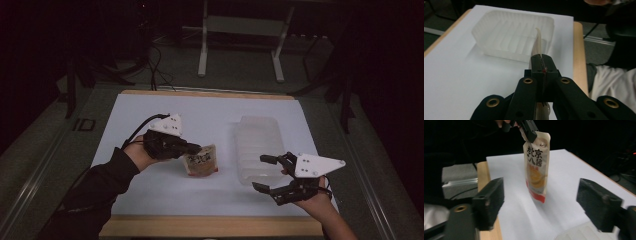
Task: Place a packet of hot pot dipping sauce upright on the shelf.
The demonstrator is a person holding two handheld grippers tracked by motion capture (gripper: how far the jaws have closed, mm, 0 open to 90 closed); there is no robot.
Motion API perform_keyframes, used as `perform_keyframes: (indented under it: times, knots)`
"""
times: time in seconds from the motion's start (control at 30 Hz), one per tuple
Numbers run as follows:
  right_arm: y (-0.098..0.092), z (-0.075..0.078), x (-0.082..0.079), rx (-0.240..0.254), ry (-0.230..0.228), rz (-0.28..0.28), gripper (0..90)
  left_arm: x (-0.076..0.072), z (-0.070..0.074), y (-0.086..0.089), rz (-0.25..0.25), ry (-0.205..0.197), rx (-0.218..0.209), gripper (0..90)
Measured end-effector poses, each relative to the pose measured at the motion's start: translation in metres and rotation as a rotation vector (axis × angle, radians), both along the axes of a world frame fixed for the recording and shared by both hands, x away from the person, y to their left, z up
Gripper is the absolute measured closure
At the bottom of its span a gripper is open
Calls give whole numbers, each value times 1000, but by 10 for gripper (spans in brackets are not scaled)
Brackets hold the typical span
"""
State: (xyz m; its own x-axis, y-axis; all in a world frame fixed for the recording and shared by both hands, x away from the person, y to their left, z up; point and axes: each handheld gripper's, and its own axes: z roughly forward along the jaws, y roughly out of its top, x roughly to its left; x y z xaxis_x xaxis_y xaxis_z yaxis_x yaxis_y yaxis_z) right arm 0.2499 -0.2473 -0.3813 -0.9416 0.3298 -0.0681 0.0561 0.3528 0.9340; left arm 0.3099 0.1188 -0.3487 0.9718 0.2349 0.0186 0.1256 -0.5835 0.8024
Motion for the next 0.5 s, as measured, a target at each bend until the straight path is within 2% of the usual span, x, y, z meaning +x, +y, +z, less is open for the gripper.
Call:
perform_keyframes:
  times: [0.07,0.13,0.17,0.27,0.37,0.5]
  knots:
    - [1,2,2,-11,-7,-1,248,-1,1,-2,-5,-6,3,900]
    - [6,7,10,-32,-12,10,270,-4,7,-7,-35,-9,23,900]
    - [8,9,12,-35,-3,21,311,-6,9,-9,-48,-12,30,900]
    - [16,11,17,-50,13,46,336,-9,13,-13,-67,-23,38,900]
    - [26,12,24,-47,51,65,399,-11,17,-17,-84,-24,44,900]
    - [43,10,35,-64,79,93,451,-11,18,-21,-115,-12,44,900]
